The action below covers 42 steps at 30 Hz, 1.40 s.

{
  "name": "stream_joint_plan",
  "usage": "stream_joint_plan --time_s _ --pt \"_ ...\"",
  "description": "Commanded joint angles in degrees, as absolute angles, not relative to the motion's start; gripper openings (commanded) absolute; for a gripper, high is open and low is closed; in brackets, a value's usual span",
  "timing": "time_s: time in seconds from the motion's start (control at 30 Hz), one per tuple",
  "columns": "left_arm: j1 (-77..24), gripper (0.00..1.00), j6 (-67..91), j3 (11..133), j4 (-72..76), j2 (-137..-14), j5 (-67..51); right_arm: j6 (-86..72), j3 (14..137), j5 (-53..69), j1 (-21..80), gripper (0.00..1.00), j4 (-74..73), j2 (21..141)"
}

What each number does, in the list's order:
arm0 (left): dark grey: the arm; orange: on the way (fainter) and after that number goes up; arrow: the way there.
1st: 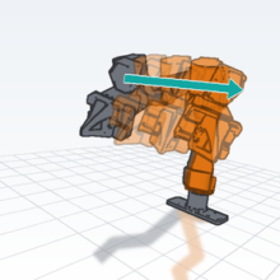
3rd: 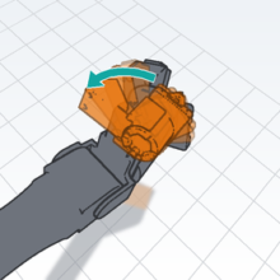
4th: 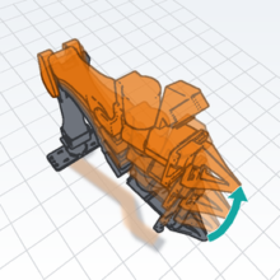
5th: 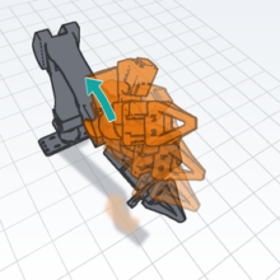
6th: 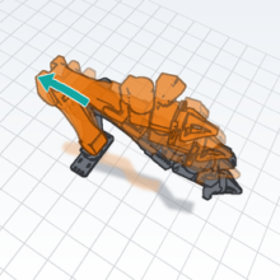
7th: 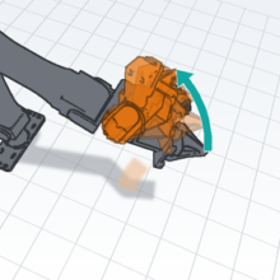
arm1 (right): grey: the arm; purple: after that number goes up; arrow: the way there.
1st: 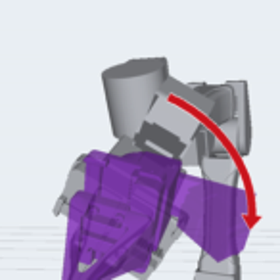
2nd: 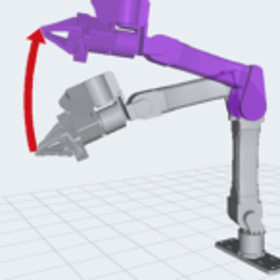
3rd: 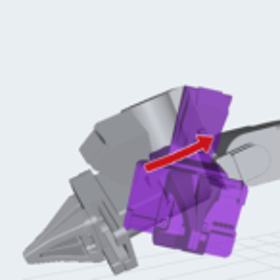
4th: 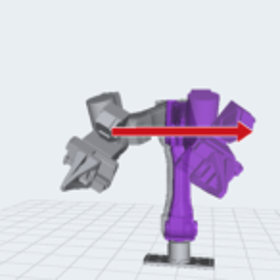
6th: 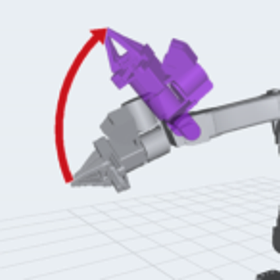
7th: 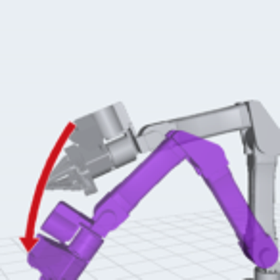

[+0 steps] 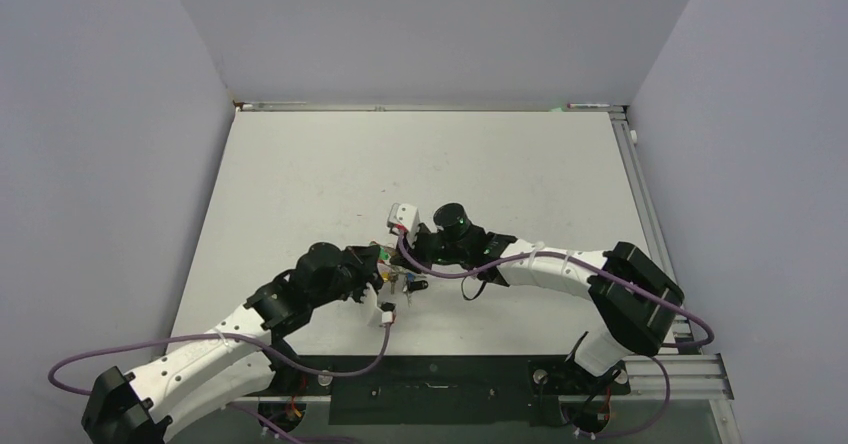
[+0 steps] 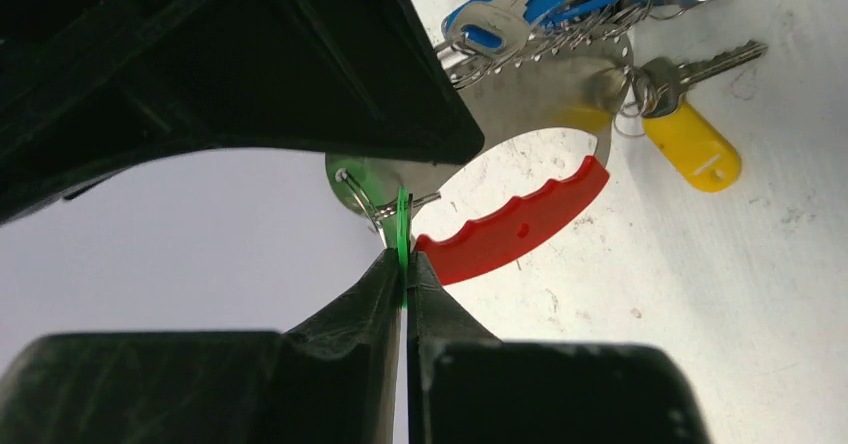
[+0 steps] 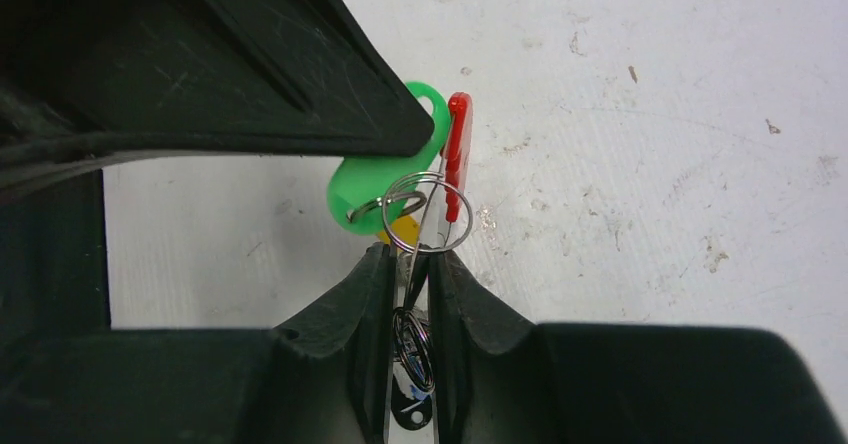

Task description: Remove the keys from the keyring

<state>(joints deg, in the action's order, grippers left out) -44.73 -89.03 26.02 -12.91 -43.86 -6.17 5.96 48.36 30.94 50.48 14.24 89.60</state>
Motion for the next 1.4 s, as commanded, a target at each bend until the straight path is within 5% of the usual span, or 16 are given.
stream_joint_plan --time_s 0.0,0.27,0.73,1.37 --pt "-45.13 0.0 -88.8 22.43 -2.15 -41.43 -4.58 10.83 48.61 23.65 53.77 0.08 8.36 89.17" --pt "-44.3 0.0 -90.27 19.08 6.78 -36.75 -5.49 8.7 49.34 35.25 52.8 0.4 6.77 89.36" --pt "-39.99 0.0 -94.51 18.11 0.28 -30.08 -15.11 4.84 48.6 50.34 51.1 0.65 10.12 89.24" --pt "-36.83 0.0 -97.81 17.49 -2.94 -27.7 -21.2 27.5 63.96 54.91 46.91 0.62 -10.57 87.17"
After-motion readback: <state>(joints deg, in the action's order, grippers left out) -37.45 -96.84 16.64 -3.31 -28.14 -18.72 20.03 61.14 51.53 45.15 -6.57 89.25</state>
